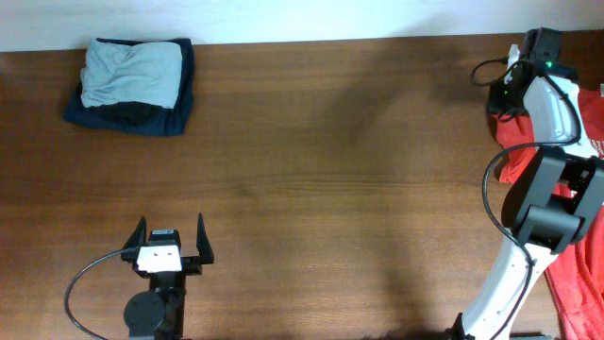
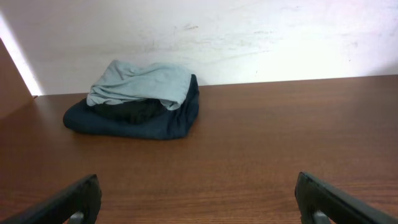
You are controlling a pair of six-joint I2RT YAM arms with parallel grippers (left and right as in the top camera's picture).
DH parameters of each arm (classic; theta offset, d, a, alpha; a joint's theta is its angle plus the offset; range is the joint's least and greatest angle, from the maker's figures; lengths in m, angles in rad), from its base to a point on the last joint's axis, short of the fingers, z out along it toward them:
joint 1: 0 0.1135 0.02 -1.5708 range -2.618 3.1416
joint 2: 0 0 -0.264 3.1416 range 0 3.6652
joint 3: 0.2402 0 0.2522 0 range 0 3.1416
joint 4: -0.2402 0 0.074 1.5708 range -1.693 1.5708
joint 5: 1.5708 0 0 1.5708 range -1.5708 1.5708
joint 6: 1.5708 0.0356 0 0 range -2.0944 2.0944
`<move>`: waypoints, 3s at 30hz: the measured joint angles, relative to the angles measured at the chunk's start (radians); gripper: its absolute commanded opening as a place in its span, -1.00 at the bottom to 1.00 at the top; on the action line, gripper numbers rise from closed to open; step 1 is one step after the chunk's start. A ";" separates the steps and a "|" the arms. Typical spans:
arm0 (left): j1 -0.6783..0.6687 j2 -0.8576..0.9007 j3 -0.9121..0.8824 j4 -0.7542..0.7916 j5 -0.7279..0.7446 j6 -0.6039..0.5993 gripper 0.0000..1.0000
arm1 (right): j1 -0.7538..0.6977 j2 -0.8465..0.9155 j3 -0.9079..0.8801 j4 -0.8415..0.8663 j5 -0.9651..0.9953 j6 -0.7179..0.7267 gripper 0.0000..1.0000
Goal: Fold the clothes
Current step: 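Reach the right gripper to the orange t-shirt and grasp its edge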
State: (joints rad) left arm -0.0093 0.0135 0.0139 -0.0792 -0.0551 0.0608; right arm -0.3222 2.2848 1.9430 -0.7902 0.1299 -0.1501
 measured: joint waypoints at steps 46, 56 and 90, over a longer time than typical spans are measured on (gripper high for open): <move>0.000 0.000 0.000 0.000 0.000 0.000 0.99 | 0.000 0.054 -0.015 0.007 0.072 0.124 -0.92; 0.000 0.000 0.000 0.000 0.000 0.000 0.98 | 0.000 -0.043 0.008 -0.063 0.072 0.124 -0.92; 0.000 0.000 0.000 0.000 0.000 0.000 0.99 | -0.004 -0.729 0.019 -0.169 0.131 0.082 -0.92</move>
State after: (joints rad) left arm -0.0093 0.0135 0.0139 -0.0792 -0.0551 0.0608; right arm -0.3260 1.5558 1.9617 -0.9592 0.2611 -0.0677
